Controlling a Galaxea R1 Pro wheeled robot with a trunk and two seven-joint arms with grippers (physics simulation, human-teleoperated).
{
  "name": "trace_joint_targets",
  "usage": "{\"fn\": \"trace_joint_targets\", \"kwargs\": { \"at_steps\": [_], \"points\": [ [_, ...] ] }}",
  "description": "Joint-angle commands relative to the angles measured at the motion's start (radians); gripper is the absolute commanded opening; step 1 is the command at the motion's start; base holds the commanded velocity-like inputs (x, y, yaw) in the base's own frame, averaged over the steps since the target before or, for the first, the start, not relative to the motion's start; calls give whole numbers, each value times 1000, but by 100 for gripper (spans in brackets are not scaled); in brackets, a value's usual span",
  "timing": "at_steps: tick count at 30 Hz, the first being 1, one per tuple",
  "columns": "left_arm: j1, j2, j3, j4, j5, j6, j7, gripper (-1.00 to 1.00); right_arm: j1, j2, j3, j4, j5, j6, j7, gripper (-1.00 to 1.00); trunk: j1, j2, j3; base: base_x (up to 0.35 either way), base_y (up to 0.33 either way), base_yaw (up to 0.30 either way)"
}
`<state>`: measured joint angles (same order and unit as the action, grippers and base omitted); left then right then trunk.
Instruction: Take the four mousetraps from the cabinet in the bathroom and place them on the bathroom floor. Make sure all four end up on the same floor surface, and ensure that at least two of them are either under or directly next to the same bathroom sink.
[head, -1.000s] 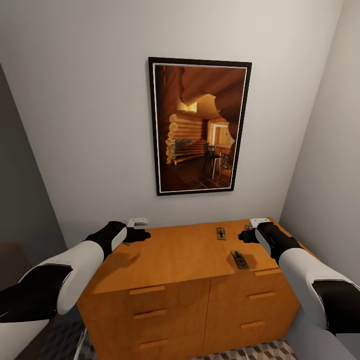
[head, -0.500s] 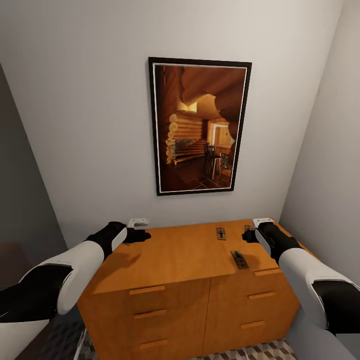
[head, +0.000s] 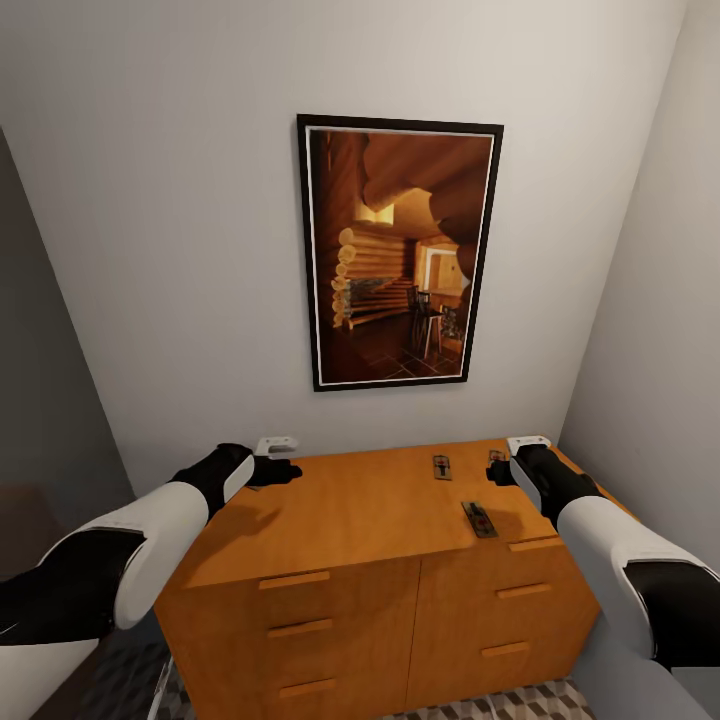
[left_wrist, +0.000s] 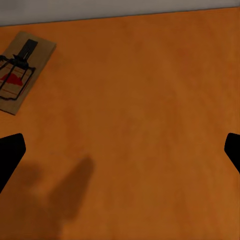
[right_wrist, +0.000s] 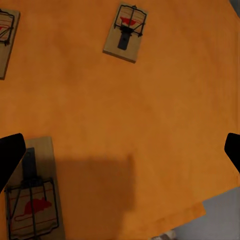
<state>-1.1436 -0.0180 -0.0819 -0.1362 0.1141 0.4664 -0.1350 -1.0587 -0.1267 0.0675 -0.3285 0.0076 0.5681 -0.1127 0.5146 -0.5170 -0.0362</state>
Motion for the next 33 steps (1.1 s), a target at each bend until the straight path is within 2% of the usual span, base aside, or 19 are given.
{"fn": "trace_joint_targets", "kwargs": {
  "at_steps": [1,23,27,33],
  "points": [
    [-1,0,-8,-1,10,5,0,100,-1,-1,7,-1,0,7,-2,100,1,-2,-2,0,0,0],
    [-1,0,-9,7,10,5,0,100,-1,-7,12,-3,3,15,24,100,1,-2,-2,0,0,0],
    [-1,0,-9,7,10,5,0,100,-1,-8,13,-4,2,53,54,100,1,-2,-2,0,0,0],
    [-1,0,-9,7,10,5,0,100,-1,-8,14,-14,2,120,139,100,1,-2,-2,0,0,0]
  ]
}}
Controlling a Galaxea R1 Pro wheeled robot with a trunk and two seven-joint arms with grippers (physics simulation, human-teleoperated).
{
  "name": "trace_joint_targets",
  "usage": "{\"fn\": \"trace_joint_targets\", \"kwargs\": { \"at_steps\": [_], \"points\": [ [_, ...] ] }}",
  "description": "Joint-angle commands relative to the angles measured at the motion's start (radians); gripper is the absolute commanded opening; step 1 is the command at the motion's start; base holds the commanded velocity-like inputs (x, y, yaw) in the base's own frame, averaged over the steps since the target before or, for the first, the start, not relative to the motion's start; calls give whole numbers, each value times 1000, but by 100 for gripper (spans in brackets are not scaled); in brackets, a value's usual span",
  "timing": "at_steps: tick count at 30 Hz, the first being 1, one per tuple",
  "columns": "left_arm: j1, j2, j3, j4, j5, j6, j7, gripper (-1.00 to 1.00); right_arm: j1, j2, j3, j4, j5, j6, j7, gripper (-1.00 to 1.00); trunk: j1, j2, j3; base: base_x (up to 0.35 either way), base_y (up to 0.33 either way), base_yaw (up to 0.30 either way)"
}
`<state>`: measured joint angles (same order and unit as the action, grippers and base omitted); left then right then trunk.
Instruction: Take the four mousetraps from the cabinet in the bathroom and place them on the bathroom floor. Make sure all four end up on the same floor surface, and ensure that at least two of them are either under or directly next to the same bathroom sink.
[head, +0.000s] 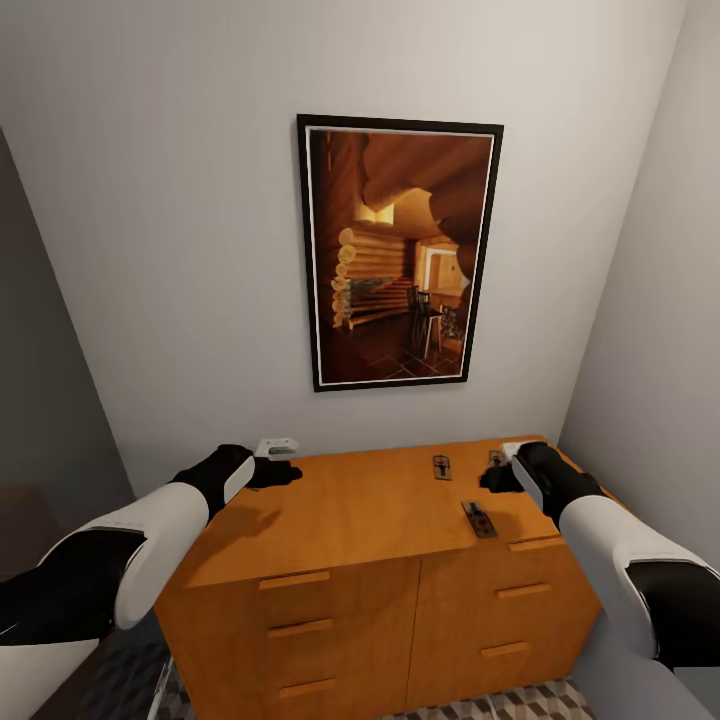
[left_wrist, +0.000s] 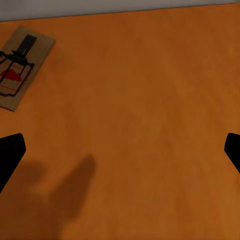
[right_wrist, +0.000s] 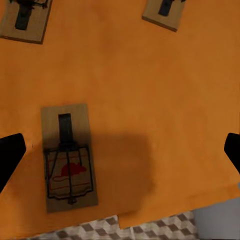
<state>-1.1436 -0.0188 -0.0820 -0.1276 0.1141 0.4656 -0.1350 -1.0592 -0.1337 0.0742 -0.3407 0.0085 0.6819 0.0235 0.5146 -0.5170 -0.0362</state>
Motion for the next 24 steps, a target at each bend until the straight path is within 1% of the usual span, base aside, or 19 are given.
{"fn": "trace_joint_targets", "kwargs": {
  "at_steps": [1,3,5,10,11,13,16,20,24],
  "points": [
    [-1,0,-8,-1,10,5,0,100,-1,-1,9,-5,2,17,25,100,1,-2,-2,0,0,0],
    [-1,0,-8,-1,10,5,0,100,-1,-2,16,-10,2,34,67,100,1,-2,-2,0,0,0],
    [-1,0,-8,-1,10,5,0,100,-1,-2,35,-13,2,46,107,100,1,-2,-2,0,0,0],
    [-1,0,-8,-1,10,5,0,100,-1,-3,109,-18,1,60,176,100,1,-2,-2,0,0,0],
    [-1,0,-8,-1,10,5,0,100,-1,-3,109,-18,1,60,176,100,1,-2,-2,0,0,0],
    [-1,0,-8,-1,10,5,0,100,-1,-3,134,-18,1,63,193,100,1,-2,-2,0,0,0],
    [-1,0,-8,-1,10,5,0,100,-1,-3,156,-18,0,65,208,100,1,-2,-2,0,0,0],
    [-1,0,-8,-1,10,5,0,100,-1,-3,169,-18,-1,66,217,100,1,-2,-2,0,0,0],
    [-1,0,-8,-1,10,5,0,100,-1,-3,174,-18,-2,67,221,100,1,-2,-2,0,0,0]
  ]
}}
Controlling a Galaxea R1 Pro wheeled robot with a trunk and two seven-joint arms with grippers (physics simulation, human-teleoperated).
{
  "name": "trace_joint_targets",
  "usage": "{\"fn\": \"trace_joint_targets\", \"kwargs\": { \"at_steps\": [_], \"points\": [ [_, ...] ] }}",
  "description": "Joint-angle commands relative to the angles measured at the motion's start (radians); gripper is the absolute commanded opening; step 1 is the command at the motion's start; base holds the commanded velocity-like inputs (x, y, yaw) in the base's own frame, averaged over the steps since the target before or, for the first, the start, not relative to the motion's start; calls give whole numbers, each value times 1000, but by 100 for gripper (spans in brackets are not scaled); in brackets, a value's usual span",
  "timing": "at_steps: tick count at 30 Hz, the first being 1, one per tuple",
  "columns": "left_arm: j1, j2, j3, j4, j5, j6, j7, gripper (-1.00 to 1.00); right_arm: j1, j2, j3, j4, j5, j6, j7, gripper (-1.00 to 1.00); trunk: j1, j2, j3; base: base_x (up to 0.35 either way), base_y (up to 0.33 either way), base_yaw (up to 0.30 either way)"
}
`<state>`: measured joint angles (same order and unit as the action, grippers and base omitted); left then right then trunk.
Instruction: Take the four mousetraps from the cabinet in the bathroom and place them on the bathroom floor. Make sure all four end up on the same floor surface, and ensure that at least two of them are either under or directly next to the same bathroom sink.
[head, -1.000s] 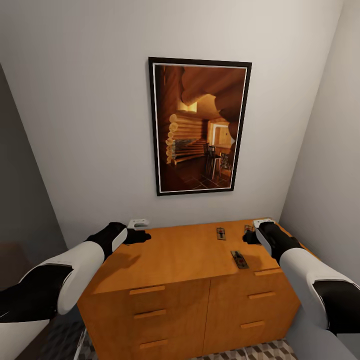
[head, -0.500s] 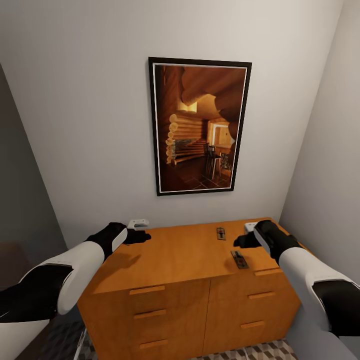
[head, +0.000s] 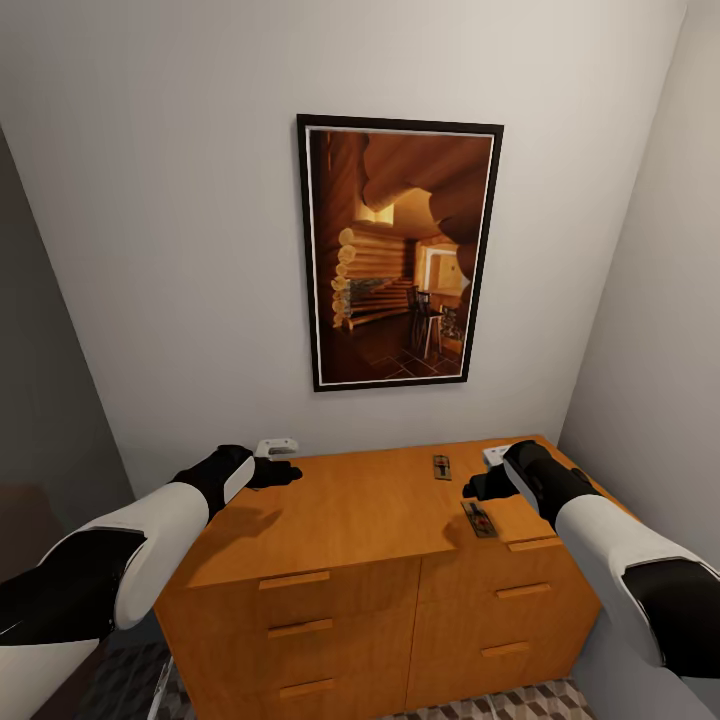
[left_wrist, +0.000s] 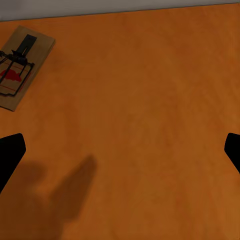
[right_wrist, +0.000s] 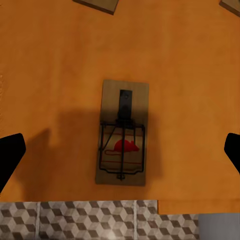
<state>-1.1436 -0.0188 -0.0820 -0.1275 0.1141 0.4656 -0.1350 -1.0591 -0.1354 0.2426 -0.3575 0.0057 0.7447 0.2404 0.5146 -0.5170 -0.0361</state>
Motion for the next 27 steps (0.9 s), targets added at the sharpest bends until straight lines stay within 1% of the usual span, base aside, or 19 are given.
{"fn": "trace_joint_targets", "kwargs": {
  "at_steps": [1,13,27],
  "points": [
    [-1,0,-8,-1,10,5,0,100,-1,-1,7,-2,0,5,5,100,1,-2,-2,0,0,0],
    [-1,0,-8,0,11,5,0,100,-1,0,10,13,-11,-3,8,100,1,-2,-2,0,0,0],
    [-1,0,-8,0,11,5,0,100,-1,1,10,42,-13,-17,-3,100,1,-2,-2,0,0,0]
  ]
}}
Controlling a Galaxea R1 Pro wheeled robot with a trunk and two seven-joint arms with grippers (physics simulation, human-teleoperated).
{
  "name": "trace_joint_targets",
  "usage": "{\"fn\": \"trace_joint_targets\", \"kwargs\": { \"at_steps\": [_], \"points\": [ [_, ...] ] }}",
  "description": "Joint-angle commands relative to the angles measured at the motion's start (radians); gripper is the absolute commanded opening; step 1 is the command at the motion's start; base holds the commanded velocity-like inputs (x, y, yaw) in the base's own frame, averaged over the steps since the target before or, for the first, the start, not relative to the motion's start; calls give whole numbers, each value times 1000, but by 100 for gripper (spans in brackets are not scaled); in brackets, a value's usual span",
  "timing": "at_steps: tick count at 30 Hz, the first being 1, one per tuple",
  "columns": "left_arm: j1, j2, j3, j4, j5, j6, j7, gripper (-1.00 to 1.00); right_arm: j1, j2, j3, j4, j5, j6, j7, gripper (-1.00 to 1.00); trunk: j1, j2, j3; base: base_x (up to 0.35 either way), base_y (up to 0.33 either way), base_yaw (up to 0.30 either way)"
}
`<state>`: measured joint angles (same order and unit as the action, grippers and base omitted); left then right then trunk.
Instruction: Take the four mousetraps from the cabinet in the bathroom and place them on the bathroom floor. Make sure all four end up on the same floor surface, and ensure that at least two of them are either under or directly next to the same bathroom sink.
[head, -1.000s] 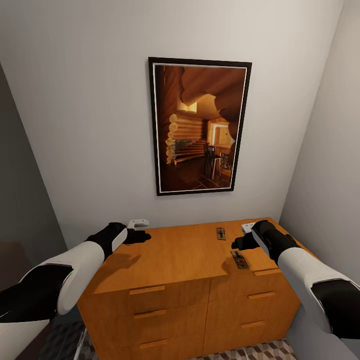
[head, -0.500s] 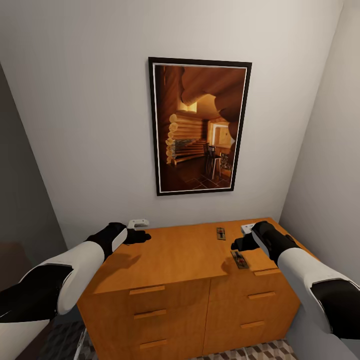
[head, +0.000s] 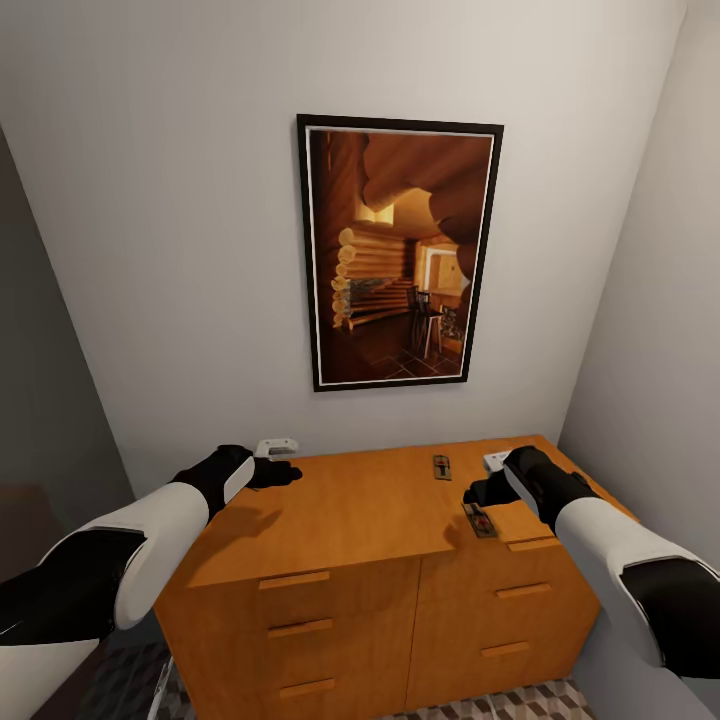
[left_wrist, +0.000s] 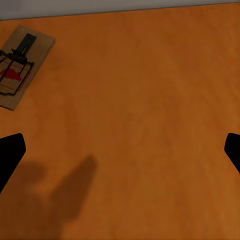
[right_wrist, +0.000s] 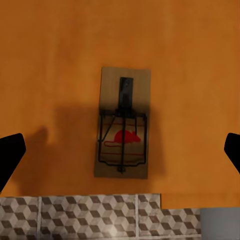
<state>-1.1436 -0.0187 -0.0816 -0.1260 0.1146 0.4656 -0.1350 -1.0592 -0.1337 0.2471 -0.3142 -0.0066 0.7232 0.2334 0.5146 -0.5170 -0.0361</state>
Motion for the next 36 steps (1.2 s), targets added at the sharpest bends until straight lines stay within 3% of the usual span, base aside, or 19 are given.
{"fn": "trace_joint_targets", "kwargs": {
  "at_steps": [1,20,36],
  "points": [
    [-1,0,-8,-1,10,5,0,100,-1,-1,6,4,0,0,3,100,1,-2,-2,0,0,0],
    [-1,0,-9,-2,10,5,0,100,-1,10,5,48,2,-36,-3,100,1,-2,-2,0,0,0],
    [-1,0,-9,-3,10,5,0,100,-1,4,-16,49,-14,-39,-3,100,1,-2,-2,0,0,0]
  ]
}}
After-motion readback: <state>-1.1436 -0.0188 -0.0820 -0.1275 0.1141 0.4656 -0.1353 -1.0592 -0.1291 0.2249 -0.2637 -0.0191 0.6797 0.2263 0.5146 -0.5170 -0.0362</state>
